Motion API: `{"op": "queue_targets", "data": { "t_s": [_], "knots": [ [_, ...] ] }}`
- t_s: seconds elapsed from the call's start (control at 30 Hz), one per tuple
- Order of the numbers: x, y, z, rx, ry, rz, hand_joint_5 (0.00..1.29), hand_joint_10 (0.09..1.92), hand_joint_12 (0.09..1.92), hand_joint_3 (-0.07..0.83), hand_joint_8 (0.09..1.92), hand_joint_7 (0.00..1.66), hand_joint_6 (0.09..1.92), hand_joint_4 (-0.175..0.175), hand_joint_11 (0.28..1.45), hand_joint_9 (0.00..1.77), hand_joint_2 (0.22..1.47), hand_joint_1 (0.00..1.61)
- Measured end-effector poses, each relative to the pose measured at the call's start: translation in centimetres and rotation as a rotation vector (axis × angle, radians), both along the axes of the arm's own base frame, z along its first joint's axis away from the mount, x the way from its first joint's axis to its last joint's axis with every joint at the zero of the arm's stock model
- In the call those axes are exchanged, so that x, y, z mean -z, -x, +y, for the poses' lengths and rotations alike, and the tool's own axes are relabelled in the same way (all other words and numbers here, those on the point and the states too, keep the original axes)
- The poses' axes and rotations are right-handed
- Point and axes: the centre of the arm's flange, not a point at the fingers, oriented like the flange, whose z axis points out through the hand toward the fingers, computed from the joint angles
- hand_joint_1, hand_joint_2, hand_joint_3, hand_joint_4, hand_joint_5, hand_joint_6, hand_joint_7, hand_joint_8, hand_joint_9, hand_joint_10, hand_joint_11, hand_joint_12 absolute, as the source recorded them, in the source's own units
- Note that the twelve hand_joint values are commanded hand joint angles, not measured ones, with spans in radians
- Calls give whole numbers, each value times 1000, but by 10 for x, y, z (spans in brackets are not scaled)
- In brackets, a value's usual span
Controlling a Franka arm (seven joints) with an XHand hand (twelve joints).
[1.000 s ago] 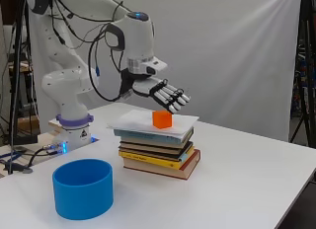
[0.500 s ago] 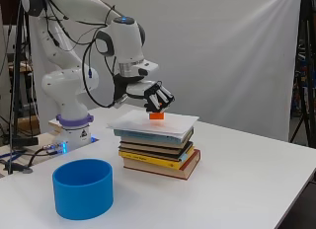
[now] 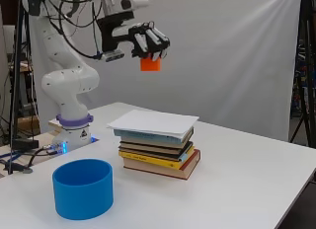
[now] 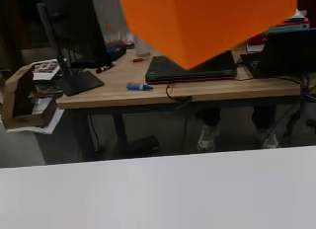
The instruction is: Teleoperate dual arm-hand system to pick and place objects
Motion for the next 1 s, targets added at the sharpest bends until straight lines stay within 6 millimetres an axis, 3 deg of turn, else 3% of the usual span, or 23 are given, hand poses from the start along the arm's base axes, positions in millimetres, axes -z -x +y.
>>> {"op": "queue_targets", "data": {
  "t_s": [0.07, 0.17, 0.23, 0.33, 0.53, 0.8, 1.0],
  "knots": [
    [13, -1, -38, 54, -15, 19, 777, 1920, 1913, -1, 1920, 1206, 1309, 175, 1132, 1504, 1214, 932],
    [49, -1, -99, 143, -39, 63, 776, 1920, 1881, 0, 1920, 1215, 1315, 175, 1138, 1497, 1214, 932],
    [79, 0, -117, 182, -51, 114, 769, 1920, 1859, 1, 1920, 1207, 1328, 175, 1135, 1489, 1217, 929],
    [118, 11, -126, 213, -68, 163, 757, 1920, 1832, 2, 1920, 1174, 1349, 175, 1100, 1455, 1223, 922],
    [181, 49, -114, 245, -99, 261, 716, 1920, 1819, 3, 1920, 1066, 1380, 175, 1043, 1379, 1243, 898],
    [170, 97, -116, 324, -73, 308, 703, 1920, 1811, 0, 1918, 950, 1394, 158, 956, 1265, 1253, 898],
    [163, 111, -123, 390, -54, 334, 717, 1920, 1785, -1, 1882, 916, 1375, 136, 896, 1214, 1248, 915]
  ]
}}
